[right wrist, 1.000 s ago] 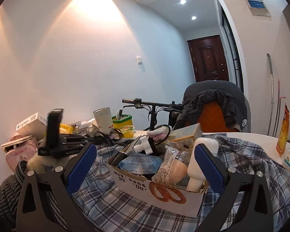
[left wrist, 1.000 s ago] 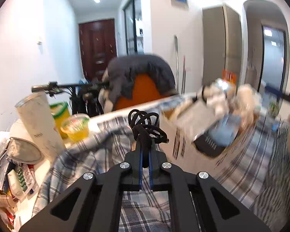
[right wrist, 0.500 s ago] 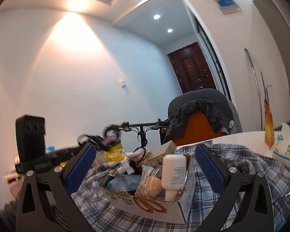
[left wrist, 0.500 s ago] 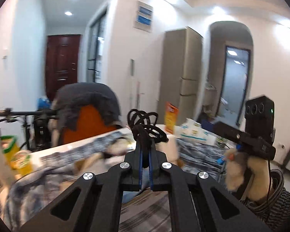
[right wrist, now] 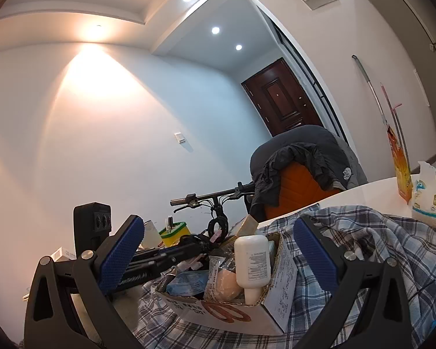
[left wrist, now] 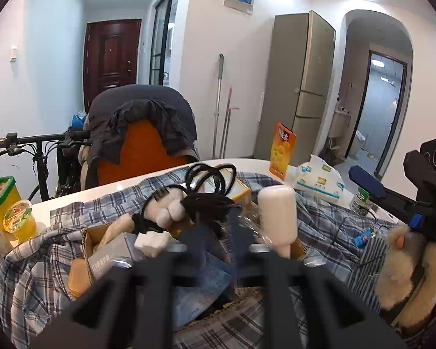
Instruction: Organize objects
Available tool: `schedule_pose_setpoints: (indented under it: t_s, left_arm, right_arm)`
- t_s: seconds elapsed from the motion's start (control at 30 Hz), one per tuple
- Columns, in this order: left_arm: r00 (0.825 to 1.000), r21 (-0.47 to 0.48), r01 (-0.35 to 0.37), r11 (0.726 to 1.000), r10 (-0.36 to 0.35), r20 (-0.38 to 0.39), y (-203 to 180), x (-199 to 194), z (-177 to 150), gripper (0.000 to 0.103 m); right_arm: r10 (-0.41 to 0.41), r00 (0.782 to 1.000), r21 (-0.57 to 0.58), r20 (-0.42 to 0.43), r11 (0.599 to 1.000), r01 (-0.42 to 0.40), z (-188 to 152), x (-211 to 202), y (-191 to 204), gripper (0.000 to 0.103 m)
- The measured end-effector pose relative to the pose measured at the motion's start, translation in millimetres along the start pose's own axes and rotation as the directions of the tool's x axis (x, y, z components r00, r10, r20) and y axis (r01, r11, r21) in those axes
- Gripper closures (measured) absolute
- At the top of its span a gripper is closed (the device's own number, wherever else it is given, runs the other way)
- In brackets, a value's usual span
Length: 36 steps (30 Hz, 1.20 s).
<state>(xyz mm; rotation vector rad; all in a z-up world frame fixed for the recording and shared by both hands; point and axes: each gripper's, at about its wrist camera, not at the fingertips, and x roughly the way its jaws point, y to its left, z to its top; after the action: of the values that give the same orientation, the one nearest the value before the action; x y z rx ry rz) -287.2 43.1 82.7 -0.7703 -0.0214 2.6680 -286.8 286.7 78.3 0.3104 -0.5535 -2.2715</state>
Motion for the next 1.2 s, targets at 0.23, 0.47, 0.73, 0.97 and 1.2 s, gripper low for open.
schedule_pose_setpoints:
  t_s: [0.23, 0.47, 0.73, 0.97, 1.2]
  left_arm:
    - [0.992, -0.018, 0.013, 1.000, -0.011, 0.128, -2.7, -31.3, 5.4, 0.008]
    - [0.975, -0.114, -0.007, 0.994, 0.032, 0.220, 40.8, -80.3, 7.2, 0.008]
    - [0.953, -0.282, -0.132, 0.950, 0.200, 0.227, 121.1, -113.6, -28.6, 0.008]
    - [0.945, -0.230, -0.302, 0.925, 0.322, 0.053, 150.0, -93.1, -56.6, 0.008]
    - [0.944, -0.051, -0.327, 0.944, 0.323, -0.067, 128.6, -51.3, -69.5, 0.008]
  right_arm:
    - [0.003, 1.000, -0.012, -0.011, 1.000, -0.003, -1.6, 1.0, 2.6, 0.001]
    - [0.001, 1.000, -0.025, -0.024, 1.000, -0.001, -2.9, 2.9, 6.1, 0.001]
    - [-0.005, 0.998, -0.056, -0.066, 0.998, 0.001, -8.0, 11.0, 13.1, 0.001]
    - [0.056, 0.949, -0.306, -0.309, 0.939, -0.155, -45.3, 14.6, 70.2, 0.001]
    - [0.010, 0.864, -0.391, -0.503, 0.889, -0.238, -98.3, 34.8, 88.6, 0.001]
